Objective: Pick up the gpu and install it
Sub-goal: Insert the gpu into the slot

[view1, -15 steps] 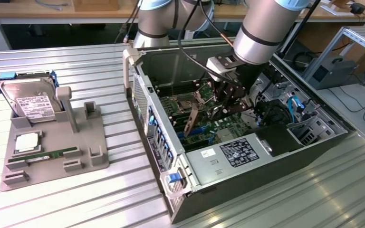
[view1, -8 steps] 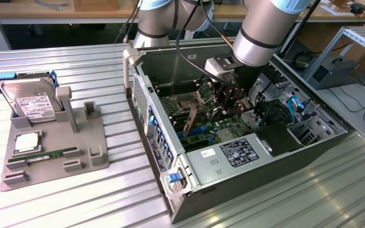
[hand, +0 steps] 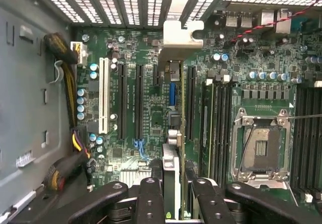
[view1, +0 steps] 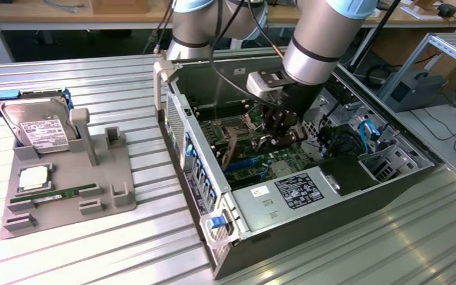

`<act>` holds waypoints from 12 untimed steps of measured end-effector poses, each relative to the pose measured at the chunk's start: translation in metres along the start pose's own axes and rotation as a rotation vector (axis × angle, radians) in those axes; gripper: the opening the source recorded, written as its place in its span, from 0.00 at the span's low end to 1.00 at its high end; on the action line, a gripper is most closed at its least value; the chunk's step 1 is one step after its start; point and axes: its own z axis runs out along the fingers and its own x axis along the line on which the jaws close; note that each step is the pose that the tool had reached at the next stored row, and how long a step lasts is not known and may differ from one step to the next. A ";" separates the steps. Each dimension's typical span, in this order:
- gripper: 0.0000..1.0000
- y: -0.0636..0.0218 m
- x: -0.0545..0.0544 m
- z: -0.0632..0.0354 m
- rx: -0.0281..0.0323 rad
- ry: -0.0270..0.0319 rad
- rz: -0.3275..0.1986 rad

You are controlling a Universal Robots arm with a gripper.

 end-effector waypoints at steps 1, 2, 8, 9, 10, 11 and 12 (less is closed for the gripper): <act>0.27 0.0010 0.000 0.0005 0.0007 -0.0001 0.012; 0.27 0.0034 0.000 0.0010 0.0011 -0.0003 0.018; 0.27 0.0229 -0.002 0.0070 0.0023 0.0018 0.042; 0.27 0.0249 -0.002 0.0090 0.0027 0.0041 0.047; 0.27 0.0290 -0.002 0.0109 0.0034 0.0104 0.054; 0.27 0.0310 -0.002 0.0109 0.0058 0.0147 0.055; 0.27 0.0322 -0.002 0.0110 0.0082 0.0177 0.055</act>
